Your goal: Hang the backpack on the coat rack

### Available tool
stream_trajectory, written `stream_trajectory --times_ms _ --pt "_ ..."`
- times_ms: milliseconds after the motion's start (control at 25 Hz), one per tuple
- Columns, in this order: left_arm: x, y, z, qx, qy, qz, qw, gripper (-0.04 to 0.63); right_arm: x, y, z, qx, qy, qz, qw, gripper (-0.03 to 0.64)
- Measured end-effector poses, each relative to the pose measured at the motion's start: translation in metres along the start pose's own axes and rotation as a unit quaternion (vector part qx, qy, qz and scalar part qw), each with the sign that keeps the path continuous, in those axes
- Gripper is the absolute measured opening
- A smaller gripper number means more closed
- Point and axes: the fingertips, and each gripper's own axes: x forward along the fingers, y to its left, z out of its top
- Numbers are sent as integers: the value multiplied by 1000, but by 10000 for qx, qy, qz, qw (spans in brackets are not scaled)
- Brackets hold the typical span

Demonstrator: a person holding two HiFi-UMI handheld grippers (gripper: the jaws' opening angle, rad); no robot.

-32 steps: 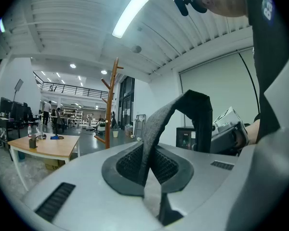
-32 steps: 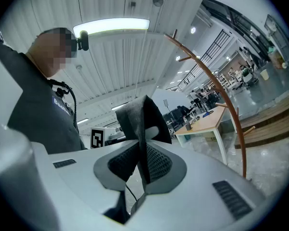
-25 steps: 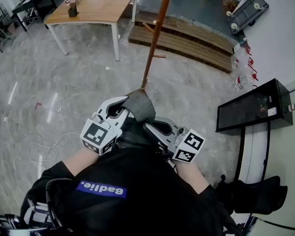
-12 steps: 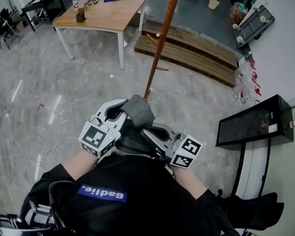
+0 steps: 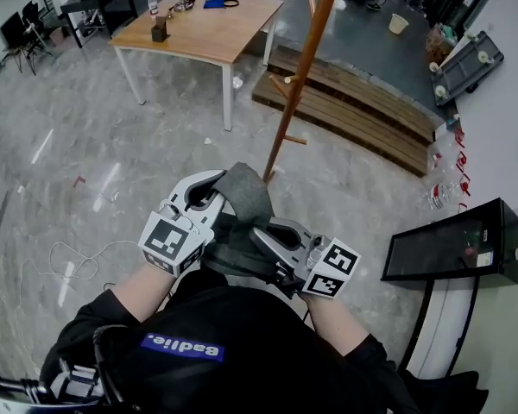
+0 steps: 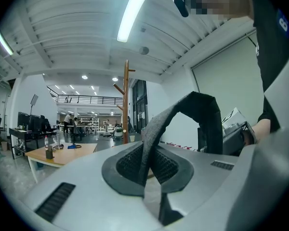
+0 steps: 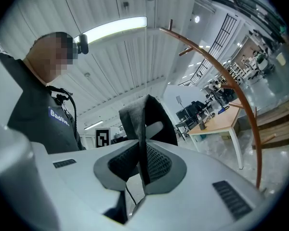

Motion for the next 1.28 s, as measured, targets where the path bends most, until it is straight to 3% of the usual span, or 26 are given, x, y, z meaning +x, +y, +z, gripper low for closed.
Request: stream_trajectory --times_ms 320,760,960,1280 --pt "49 50 1 -118 -36 -330 9994 37 33 -54 32 0 -108 -254 9996 37" --pt "126 137 16 -92 -242 -1360 9904 37 109 -140 71 238 -488 -856 9949 37" --pt "157 178 43 30 -494 -1450 9882 37 139 -166 104 160 -675 -953 9930 37" --pt "195 217 113 609 -786 -1351 9858 37 165 -170 180 -121 -821 -656 9944 35"
